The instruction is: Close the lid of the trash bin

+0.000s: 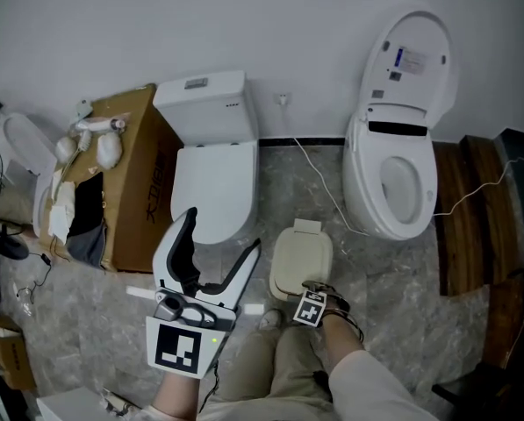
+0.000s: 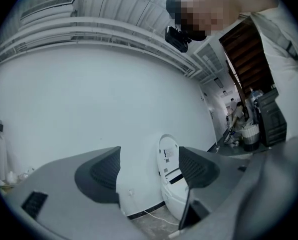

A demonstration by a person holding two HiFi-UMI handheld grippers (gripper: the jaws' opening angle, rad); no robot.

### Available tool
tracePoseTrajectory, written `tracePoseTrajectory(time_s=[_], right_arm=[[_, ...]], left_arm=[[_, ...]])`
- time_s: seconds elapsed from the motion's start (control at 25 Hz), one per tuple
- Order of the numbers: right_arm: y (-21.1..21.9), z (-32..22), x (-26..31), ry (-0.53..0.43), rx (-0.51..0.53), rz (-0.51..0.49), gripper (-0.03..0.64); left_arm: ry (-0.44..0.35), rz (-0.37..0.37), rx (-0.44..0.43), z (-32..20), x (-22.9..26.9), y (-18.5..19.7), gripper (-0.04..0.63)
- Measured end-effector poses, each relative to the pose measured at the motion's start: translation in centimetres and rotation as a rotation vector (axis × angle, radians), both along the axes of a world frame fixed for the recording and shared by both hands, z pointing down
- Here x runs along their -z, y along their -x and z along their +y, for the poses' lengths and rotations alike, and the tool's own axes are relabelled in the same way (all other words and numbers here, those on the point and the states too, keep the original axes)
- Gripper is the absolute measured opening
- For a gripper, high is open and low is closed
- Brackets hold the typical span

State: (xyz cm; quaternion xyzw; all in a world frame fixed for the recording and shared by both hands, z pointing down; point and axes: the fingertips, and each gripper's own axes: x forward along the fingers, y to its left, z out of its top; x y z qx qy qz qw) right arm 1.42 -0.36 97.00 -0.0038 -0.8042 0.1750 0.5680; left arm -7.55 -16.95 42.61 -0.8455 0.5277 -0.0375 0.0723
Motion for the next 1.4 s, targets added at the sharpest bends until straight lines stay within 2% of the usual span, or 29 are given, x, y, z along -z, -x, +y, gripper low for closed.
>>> tracePoseTrajectory(time_s=[0.48,0.64,0.92,1.12,1.4], right_arm=[[0.0,1.1,-4.7,0.028,-0.009,-0.004,0.552],[0.4,1.2,-5.6,0.057,-0.049,0.002,0.560],[0.5,1.0,-5.9,0.045,-0.075,-0.013,0.561],[0.5,1.0,-6.2,0.087,-0.101,-0.007,0.559],[0.6,0.9,-6.0,0.096,-0.125,-0.021,0.554]], left_arm=[[-0.015,-0.019,-0.030,-1.0,-3.3,-1.3,0.351],[-0.022,-0.018,-0.029,-1.3,-3.5,-1.0,0.351],[-0.008,0.005,-0.021,-1.9,-4.0,-0.3,0.351],[-0.018,-0.004,-0.021,-2.2,-3.8,-0.1,0.351],[-0.012,-0.004,-0.015,-2.9,-3.6,0.1,0.351]])
